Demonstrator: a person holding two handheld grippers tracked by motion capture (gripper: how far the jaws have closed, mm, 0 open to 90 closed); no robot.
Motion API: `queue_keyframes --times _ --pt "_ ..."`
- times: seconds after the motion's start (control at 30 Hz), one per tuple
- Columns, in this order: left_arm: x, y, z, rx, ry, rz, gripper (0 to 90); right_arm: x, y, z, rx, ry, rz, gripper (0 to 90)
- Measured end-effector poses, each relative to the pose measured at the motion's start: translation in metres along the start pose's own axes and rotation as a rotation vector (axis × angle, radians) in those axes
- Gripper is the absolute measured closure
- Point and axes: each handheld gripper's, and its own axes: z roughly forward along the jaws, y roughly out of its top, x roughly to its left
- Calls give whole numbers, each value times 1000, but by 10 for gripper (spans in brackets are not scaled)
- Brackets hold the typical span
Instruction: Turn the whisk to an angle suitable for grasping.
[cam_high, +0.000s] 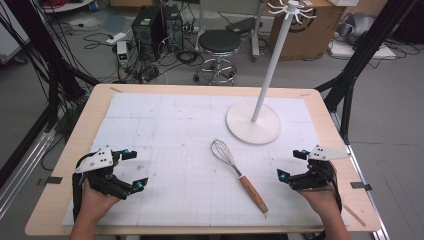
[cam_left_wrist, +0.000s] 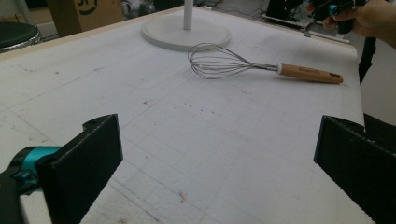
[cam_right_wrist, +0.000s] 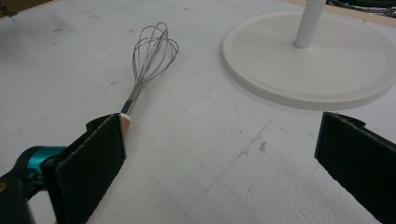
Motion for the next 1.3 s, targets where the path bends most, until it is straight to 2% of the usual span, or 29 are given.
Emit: queue_keyframes --times 0.27,0.33,0.43,0.6,0.63,0.77,0.8,0.83,0.87,0.93,1.03,1.17,1.23,1.3 --pt "2 0 4 7 1 2 17 2 0 1 11 -5 -1 8" --pt "2 0 5 10 -2 2 17 4 2 0 13 -8 13 8" --pt "2 0 6 11 -3 0 17 6 4 2 16 -8 4 8" --pt "3 0 5 4 -2 -1 17 15 11 14 40 0 -18 8" --pt "3 0 5 5 -4 -3 17 18 14 20 54 5 -36 8" --pt "4 -1 5 8 -1 -2 17 24 18 31 73 18 -41 8" --pt "4 -1 5 8 -1 -3 17 28 21 38 95 23 -53 8" --pt "4 -1 5 10 -1 -3 17 28 21 38 95 23 -53 8" --pt "4 -1 5 10 -2 -4 17 34 23 45 122 21 -54 8" --pt "5 -2 6 12 -2 -2 17 36 24 49 132 26 -59 8" --pt "5 -2 6 13 -4 -2 17 44 25 60 178 28 -79 16" --pt "5 -2 7 18 -3 -1 17 53 23 69 237 50 -107 70" --pt "5 -3 7 21 -5 -2 17 57 22 72 259 65 -114 148" --pt "4 -3 8 25 -4 -1 17 59 21 74 277 80 -122 161"
